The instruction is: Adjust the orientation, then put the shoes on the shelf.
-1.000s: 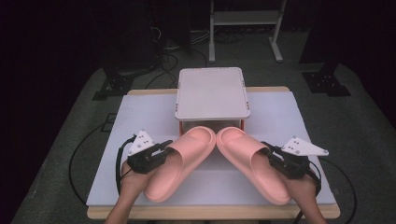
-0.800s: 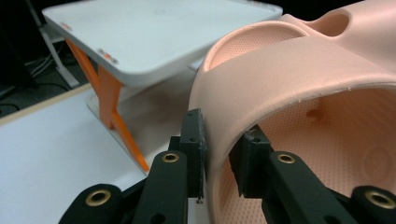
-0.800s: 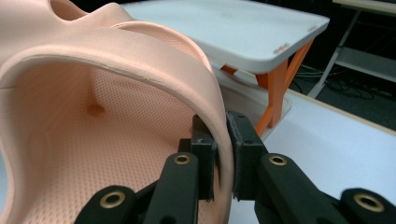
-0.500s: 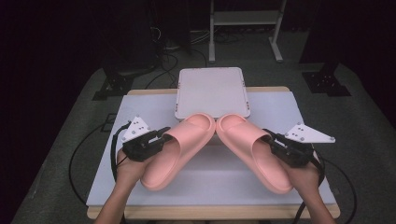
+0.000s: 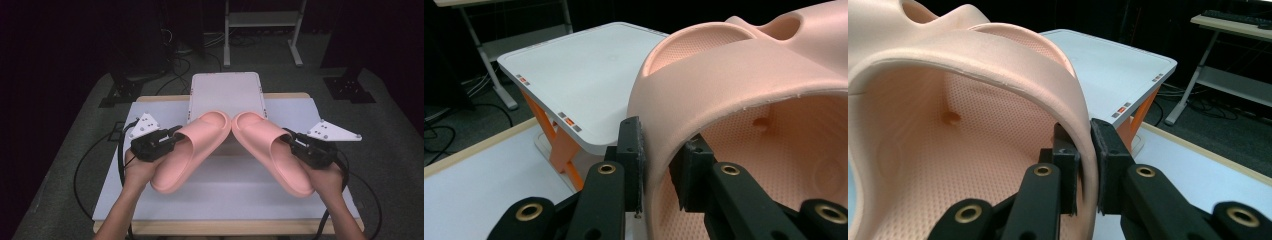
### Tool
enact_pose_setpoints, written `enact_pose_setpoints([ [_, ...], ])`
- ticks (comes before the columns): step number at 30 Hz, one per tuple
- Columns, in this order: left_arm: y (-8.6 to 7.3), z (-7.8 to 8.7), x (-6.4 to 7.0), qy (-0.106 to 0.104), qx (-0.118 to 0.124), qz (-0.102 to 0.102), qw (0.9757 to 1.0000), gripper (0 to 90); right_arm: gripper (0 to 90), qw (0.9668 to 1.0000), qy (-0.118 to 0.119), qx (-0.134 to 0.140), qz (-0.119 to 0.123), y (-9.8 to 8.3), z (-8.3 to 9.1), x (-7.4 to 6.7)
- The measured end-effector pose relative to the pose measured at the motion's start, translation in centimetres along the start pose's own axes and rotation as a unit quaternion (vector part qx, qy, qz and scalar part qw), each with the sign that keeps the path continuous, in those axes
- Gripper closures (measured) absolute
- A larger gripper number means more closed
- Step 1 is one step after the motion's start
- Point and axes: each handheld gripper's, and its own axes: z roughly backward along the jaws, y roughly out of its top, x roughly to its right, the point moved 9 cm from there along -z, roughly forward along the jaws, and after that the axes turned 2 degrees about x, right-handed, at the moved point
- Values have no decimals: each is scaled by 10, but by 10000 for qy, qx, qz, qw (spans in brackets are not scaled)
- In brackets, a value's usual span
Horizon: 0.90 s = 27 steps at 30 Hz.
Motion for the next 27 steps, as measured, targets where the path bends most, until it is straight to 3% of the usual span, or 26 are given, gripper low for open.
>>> enact_pose_setpoints([
  [18, 14, -9, -19, 89, -14, 88, 9999, 758, 813, 9999, -86, -95, 101, 22, -16, 9],
  [27, 22, -17, -27, 124, -43, 88, 9999, 758, 812, 9999, -135, -105, 8, 29, -26, 18],
])
